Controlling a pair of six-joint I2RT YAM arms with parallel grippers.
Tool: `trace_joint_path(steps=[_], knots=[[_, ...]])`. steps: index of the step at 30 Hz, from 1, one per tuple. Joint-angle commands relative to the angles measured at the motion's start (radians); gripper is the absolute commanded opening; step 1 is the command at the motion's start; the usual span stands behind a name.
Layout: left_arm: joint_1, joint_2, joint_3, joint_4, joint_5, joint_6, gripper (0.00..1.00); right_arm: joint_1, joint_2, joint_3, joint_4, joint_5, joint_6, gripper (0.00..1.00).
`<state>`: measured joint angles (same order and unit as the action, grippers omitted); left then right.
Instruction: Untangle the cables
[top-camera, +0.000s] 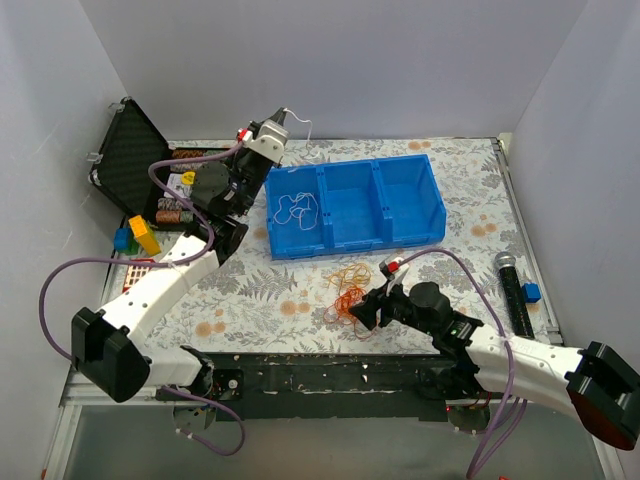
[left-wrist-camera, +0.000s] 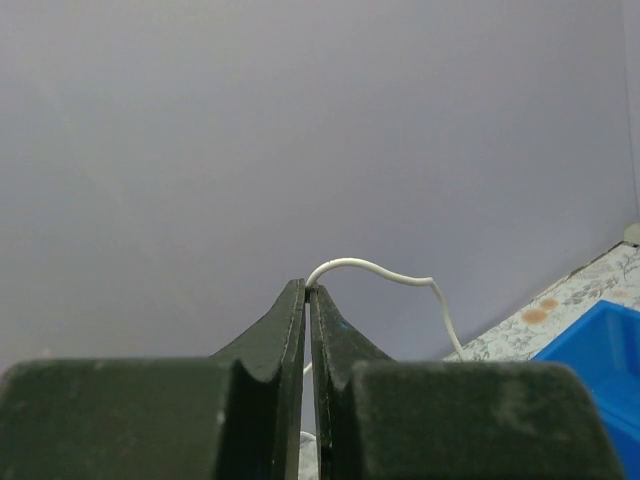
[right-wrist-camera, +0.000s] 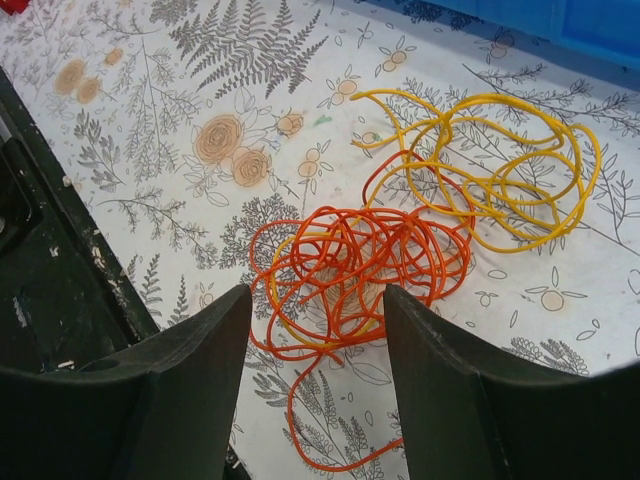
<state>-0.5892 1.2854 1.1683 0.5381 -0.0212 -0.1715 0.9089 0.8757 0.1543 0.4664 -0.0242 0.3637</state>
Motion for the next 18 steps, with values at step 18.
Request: trace_joint_path(steps=[18], knots=[[0.112, 0.112, -0.209, 0.097, 0.017, -0.054, 0.0, -0.002, -0.069, 0.005, -0.051, 0.07, 0.006, 0.63]])
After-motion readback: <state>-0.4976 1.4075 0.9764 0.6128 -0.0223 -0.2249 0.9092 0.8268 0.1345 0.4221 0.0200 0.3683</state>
